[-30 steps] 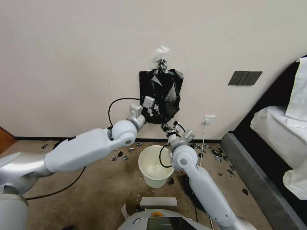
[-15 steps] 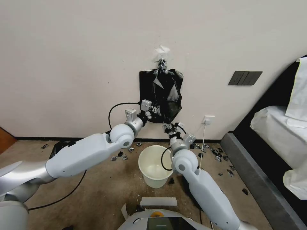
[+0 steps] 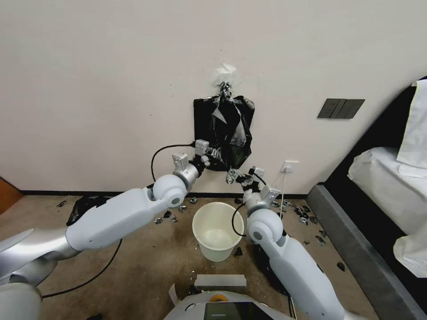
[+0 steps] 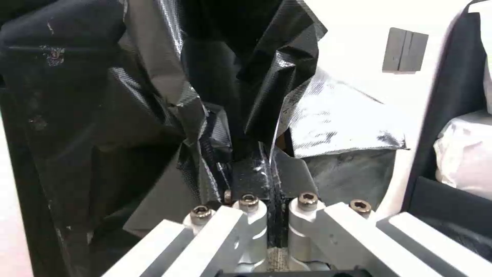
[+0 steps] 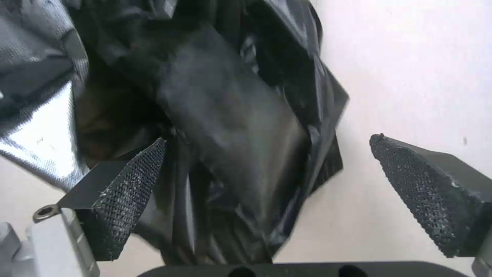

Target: Place a trash bag onto the trash bin.

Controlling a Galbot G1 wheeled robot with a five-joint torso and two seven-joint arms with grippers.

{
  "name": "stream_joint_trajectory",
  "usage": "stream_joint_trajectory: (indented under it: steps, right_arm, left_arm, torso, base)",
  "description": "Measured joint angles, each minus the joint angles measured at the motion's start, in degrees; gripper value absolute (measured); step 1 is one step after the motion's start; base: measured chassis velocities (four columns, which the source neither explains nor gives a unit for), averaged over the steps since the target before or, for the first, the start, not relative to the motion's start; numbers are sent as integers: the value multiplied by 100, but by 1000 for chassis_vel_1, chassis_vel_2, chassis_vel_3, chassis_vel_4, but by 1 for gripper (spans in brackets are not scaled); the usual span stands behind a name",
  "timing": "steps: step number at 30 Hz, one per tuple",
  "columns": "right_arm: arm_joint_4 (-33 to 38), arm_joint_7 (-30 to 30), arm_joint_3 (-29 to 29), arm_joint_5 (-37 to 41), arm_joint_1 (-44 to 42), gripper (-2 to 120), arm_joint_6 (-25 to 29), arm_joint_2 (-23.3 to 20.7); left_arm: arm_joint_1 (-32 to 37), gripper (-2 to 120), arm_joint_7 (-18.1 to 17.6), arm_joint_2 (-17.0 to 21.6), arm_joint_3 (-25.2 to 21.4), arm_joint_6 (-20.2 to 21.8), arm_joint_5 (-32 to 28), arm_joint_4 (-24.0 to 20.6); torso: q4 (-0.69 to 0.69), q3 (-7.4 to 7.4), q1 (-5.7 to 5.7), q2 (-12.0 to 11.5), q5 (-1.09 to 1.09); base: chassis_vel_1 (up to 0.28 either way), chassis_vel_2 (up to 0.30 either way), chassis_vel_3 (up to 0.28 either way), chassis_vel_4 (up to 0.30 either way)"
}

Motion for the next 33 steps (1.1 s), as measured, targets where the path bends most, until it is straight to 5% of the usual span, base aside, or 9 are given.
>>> stream_joint_trajectory:
  steps: [23, 33]
  right_arm:
    - [-558, -534, -666, -641, 761, 100, 79, -652]
    - [-816, -500, -789, -743, 941, 65, 140, -585]
  left_arm:
    - [-43, 0, 9, -64, 51, 32, -10, 5]
    - [-24, 0, 25, -24, 50, 34, -13, -19]
  torso:
    - [-1, 0, 0, 0, 0]
    - [0, 0, 0, 0, 0]
  base:
    - [0, 0, 0, 0]
    - [0, 0, 0, 0]
